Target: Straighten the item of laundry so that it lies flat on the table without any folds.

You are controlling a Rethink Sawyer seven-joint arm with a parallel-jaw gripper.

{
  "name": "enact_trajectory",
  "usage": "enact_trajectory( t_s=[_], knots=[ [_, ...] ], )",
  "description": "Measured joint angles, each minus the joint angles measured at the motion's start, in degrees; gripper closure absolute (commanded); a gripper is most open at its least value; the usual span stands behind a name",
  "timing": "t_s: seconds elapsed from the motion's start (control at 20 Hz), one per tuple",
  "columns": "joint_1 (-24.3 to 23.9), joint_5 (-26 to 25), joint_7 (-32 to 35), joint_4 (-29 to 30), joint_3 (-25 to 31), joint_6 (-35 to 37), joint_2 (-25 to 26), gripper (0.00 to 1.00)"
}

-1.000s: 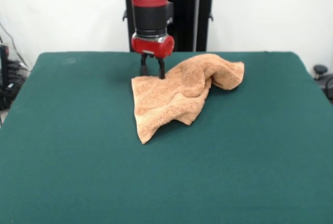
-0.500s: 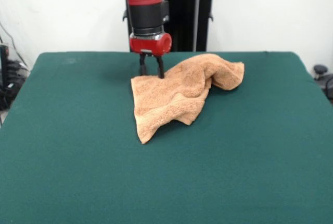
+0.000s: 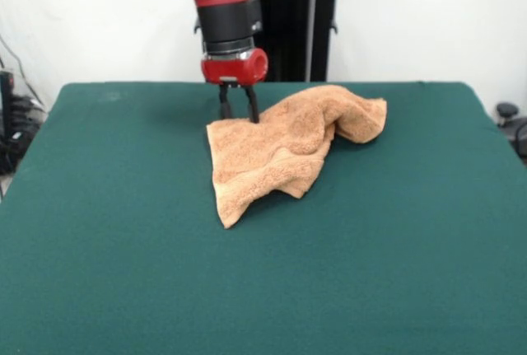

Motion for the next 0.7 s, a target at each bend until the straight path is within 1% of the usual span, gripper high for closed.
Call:
enact_trajectory(
  t_s=[0.7],
  knots=[
    [-2.4, -1.8, 0.0, 0.4, 1.7, 0.0, 0.0, 0.00]
  ],
)
